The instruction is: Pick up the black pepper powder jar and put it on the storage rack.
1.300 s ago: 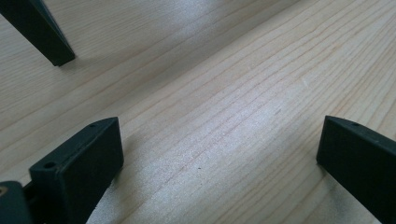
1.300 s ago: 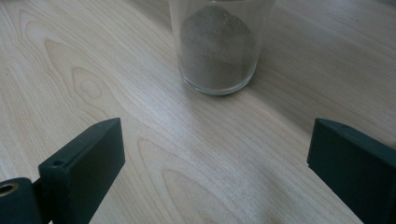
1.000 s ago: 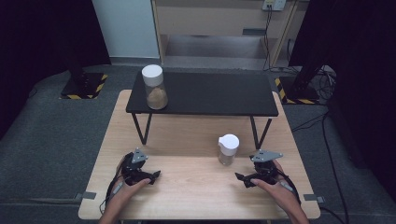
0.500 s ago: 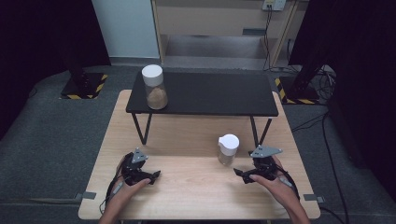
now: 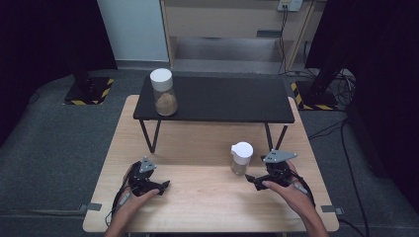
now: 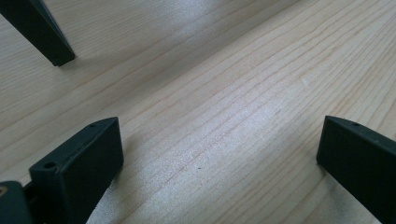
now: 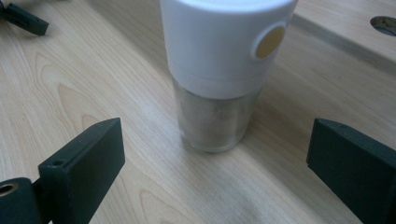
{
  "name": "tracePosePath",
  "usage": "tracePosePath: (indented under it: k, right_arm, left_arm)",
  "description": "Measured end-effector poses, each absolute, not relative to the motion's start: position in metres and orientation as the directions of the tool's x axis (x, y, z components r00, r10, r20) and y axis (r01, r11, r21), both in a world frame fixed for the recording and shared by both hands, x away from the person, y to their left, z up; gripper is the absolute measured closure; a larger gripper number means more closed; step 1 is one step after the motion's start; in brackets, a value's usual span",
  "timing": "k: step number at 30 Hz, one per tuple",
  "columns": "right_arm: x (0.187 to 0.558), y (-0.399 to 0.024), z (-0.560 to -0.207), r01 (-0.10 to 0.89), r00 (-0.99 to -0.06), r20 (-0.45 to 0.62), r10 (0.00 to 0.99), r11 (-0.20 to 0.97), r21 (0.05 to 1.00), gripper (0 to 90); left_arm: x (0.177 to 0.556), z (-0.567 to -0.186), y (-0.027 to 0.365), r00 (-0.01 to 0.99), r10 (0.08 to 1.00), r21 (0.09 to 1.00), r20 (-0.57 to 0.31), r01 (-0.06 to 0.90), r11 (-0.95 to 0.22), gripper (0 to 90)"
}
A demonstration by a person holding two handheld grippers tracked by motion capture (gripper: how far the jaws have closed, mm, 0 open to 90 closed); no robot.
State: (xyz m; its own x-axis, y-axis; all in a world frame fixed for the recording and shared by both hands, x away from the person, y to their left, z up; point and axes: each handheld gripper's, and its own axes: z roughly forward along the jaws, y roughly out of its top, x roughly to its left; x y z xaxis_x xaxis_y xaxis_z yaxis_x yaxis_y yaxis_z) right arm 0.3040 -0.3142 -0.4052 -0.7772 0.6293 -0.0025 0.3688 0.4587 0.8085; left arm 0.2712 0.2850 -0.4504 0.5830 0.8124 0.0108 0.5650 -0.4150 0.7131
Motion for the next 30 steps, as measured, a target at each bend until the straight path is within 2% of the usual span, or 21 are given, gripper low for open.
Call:
tracePosePath:
  k: [30]
  right_arm:
    - [0.315, -0.306, -0.395, 0.343, -0.789, -0.013, 0.614, 0.458, 0.82, 5.5]
  left_arm:
    - [0.271, -0.45, 0.285, 0.583, 0.812, 0.713, 0.011, 0.565, -0.415, 0.0]
